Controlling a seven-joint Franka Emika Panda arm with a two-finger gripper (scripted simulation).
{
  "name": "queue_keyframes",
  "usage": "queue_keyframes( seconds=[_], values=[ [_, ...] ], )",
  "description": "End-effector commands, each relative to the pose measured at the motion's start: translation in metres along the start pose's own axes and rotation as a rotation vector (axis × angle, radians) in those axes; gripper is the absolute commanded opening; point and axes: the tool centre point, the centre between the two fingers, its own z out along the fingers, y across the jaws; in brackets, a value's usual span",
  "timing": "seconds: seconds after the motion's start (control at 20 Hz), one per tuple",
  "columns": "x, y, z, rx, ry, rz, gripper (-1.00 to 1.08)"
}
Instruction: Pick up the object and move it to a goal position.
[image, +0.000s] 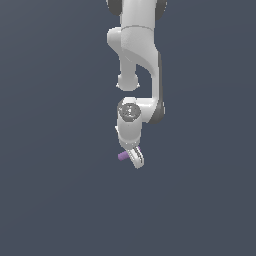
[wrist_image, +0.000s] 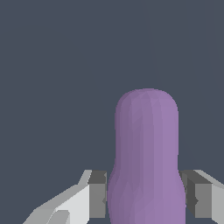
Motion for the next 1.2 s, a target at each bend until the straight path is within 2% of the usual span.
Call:
queue_keyframes(
  seconds=[0.0,0.4,1.15],
  values=[
    [0.000,-0.002,-0.011,0.001,0.000,0.000,-1.00],
    [0.001,-0.014,-0.074,0.001,0.001,0.001,-1.00],
    [0.002,-0.047,-0.238,0.000,0.002,0.002,-1.00]
  ],
)
